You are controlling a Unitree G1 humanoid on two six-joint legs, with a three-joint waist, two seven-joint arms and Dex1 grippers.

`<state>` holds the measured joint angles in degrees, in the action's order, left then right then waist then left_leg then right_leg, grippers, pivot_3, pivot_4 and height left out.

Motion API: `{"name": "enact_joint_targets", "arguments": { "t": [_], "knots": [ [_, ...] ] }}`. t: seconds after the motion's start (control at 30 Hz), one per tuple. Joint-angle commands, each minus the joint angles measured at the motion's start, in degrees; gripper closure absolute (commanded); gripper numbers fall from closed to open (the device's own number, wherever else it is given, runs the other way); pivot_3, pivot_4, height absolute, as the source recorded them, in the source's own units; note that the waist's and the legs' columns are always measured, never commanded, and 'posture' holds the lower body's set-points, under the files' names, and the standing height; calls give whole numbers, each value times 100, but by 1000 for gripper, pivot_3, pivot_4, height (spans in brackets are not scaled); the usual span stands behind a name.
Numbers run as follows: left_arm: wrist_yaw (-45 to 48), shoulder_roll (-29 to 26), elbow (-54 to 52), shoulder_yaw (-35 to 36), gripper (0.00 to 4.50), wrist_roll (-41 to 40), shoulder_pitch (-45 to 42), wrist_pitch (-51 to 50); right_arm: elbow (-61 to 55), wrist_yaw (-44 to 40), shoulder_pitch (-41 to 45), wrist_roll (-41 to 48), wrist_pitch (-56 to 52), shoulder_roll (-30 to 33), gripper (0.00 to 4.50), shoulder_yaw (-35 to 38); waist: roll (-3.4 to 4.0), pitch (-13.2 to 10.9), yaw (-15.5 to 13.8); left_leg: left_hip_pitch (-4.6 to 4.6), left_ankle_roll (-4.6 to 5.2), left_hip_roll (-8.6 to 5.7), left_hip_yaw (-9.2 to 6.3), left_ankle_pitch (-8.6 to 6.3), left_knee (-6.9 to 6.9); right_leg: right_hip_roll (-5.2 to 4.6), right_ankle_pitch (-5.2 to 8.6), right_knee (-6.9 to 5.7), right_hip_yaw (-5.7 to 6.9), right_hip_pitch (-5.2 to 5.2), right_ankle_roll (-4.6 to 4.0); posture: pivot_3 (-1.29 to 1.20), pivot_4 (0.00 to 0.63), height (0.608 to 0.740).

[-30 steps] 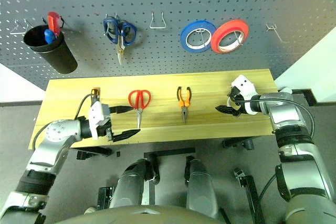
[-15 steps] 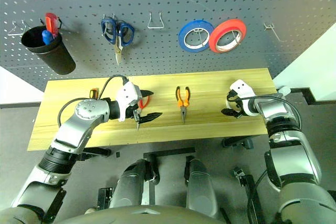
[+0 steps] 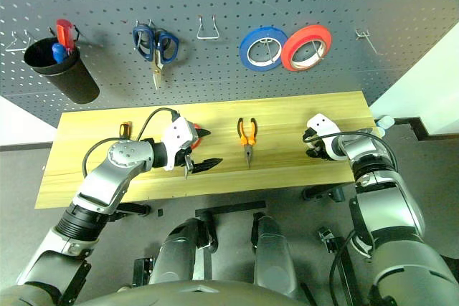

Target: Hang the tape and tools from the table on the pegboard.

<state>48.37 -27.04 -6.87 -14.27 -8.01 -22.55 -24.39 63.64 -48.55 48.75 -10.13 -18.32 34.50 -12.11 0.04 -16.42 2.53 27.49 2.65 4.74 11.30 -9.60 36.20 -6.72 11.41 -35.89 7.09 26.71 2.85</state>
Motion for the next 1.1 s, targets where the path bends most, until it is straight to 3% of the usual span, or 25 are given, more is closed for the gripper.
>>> {"name": "enact_joint_targets", "arguments": {
  "t": [0.03,0.1,0.3,0.47,0.6,0.9,1.1],
  "knots": [
    [32,-46,-216,148,0,-112,31,100,42,23,151,-14,42,-11,3852,75,0,0,1,0,0,0,0,0,-1,0,0,0,0,0,0,-13,306,730],
    [64,-50,-200,171,0,-129,34,181,53,32,158,-30,71,-16,4479,72,0,0,2,0,0,0,0,0,-2,0,0,0,0,1,0,-15,303,730],
    [288,-98,-274,337,0,-372,115,413,-264,-320,130,28,-9,168,4479,109,0,0,4,1,-1,0,2,1,-1,0,0,0,-1,1,0,-26,280,730],
    [690,-363,-384,911,0,-861,515,975,-2117,-1375,-585,619,-555,757,4479,464,4,5,-6,2,-4,0,2,3,-3,2,-1,-1,0,2,3,-50,226,730],
    [1012,-551,-431,1298,0,-1260,869,1244,-3692,-1734,-1423,1117,-689,1203,4479,860,3,11,-6,6,-6,-3,1,2,-2,0,-5,0,3,3,15,-83,190,730],
    [1476,-903,-456,2352,0,-2232,1249,1342,-5722,-1631,-2343,2196,-1181,1813,4479,2307,1,95,90,14,-4,-2,-6,0,-5,5,-7,31,15,-2,6,-129,143,730],
    [1590,-953,-370,2619,0,-2536,1063,1427,-6155,-1330,-2229,2656,-981,1953,4479,3057,-12,254,172,36,-1,-7,-5,-3,-8,19,-23,64,23,-4,31,-151,100,730]
  ]
}}
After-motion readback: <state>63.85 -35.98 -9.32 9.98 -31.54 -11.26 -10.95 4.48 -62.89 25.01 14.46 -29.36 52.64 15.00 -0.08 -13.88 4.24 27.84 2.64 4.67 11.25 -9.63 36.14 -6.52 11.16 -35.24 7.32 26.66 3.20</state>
